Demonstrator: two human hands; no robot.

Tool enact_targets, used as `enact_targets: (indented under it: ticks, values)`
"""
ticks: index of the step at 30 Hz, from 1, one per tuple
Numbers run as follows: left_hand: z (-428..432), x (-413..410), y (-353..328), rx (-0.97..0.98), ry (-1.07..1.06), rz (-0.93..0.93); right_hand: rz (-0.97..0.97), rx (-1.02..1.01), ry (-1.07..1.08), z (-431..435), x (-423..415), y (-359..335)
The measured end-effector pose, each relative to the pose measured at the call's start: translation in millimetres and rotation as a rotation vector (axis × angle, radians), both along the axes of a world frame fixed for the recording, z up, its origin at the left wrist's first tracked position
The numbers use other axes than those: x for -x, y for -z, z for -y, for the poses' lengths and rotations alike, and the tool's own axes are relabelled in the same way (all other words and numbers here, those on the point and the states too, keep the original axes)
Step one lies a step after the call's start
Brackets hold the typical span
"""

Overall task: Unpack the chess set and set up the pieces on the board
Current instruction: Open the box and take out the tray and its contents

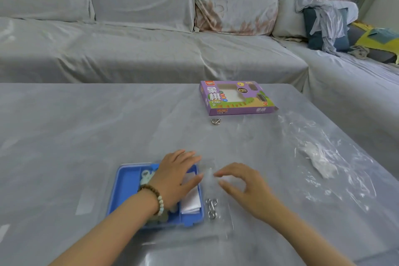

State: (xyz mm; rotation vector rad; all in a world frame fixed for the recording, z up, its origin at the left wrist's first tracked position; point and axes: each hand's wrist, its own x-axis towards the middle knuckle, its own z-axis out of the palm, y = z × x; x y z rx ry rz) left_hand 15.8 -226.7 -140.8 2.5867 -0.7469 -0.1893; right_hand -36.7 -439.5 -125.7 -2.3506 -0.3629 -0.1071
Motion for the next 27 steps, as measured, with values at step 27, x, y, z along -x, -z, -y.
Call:
enact_targets:
  ticks: [27]
  values:
    - [-11, 52, 11, -0.093, -0.086, 0.031, -0.309, 0.093, -0.016, -23, 48, -10]
